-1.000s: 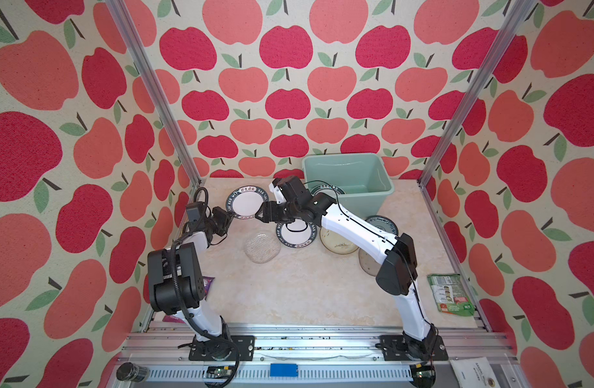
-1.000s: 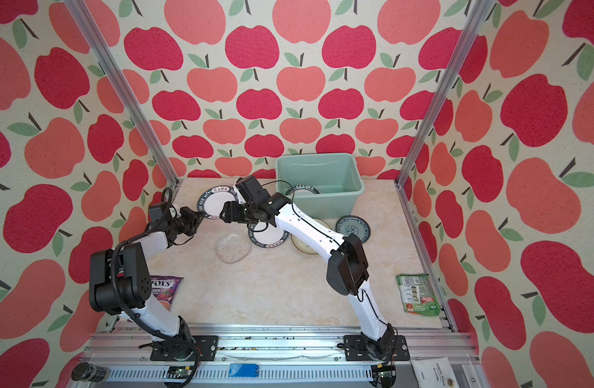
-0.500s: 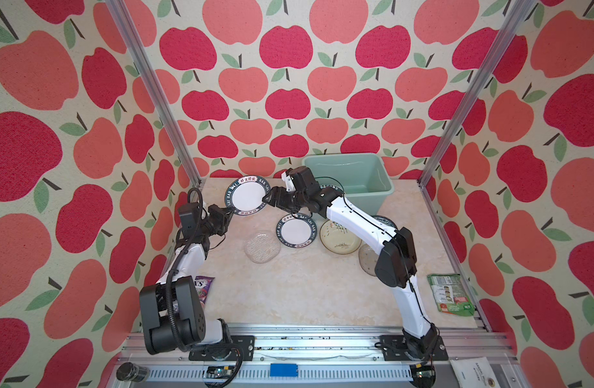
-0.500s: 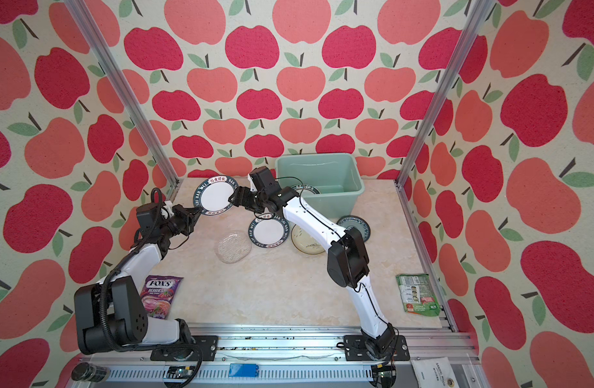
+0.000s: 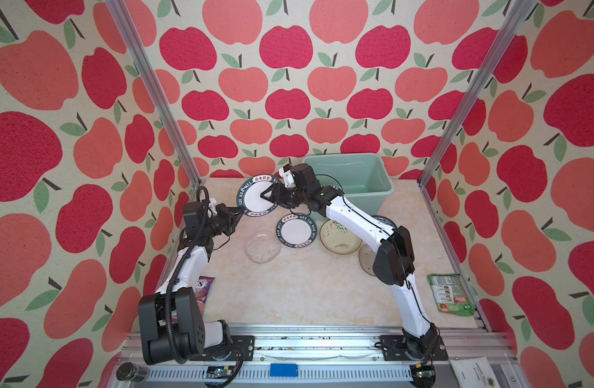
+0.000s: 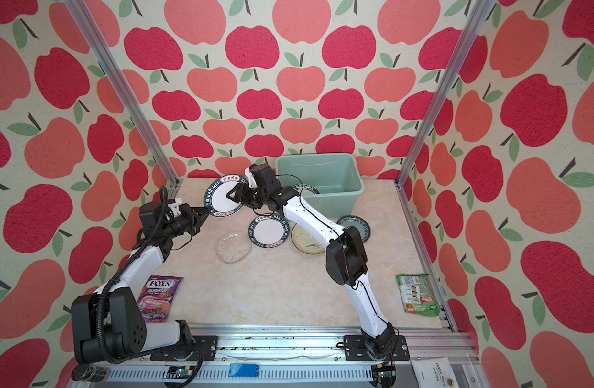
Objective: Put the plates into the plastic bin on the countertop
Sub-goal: 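Tilt the green-rimmed plate upright between both grippers, lifting it toward the bin, then carry the plate over the bin with the right gripper while the left releases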
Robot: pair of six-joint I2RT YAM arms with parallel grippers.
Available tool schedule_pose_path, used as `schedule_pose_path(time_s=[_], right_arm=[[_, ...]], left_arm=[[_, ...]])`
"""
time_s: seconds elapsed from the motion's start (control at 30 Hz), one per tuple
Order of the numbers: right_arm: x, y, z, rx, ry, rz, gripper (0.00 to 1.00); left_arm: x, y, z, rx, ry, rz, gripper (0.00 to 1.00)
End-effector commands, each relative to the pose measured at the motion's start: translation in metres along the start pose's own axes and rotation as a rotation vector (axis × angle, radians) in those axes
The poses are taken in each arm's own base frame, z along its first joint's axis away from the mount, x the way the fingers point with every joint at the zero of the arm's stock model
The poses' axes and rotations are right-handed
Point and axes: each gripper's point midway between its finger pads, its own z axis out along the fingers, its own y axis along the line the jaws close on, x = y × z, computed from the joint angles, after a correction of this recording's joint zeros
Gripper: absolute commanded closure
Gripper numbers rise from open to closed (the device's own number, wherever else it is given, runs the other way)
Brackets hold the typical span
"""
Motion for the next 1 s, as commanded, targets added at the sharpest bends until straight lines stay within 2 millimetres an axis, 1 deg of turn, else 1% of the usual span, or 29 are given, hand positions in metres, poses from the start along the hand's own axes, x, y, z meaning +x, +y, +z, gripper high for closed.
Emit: schedule_pose_path(time_s=[0.0,0.1,0.23,0.43,0.7,0.83,0.93,0.97], right_arm=[[-0.005,0.011,-0.006,-0.062,-0.033,-0.014,0.52],[-0.007,0.013,-0.013,-0.08,-0.069,-0.009,0.59],[-0.009,0.017,-0.025,-0.088,-0.112,-0.017,0.64],[-0.011,0.023,-0.042,-0.095,-0.151,-0.032,0.76],[-0.013,0.04,-0.063,-0.113,-0.187,-0.064,0.93],[-0.012,0.046,-0.071,-0.111,-0.178,-0.069,1.0],[-0.01,0.048,-0.077,-0.093,-0.168,-0.076,1.0],[-0.01,0.048,-0.081,-0.083,-0.168,-0.084,1.0]], left_arm=[[0.013,-0.046,-0.01,0.08,0.049,0.085,1.0],[0.022,-0.051,-0.013,0.074,0.065,0.098,1.0],[0.031,-0.055,-0.017,0.066,0.074,0.101,1.0],[0.048,-0.058,-0.02,0.032,0.099,0.119,1.0],[0.073,-0.061,-0.021,-0.024,0.142,0.156,1.0],[0.079,-0.064,-0.026,-0.075,0.14,0.214,0.92],[0.078,-0.073,-0.032,-0.083,0.121,0.241,0.83],[0.076,-0.077,-0.036,-0.087,0.102,0.257,0.78]])
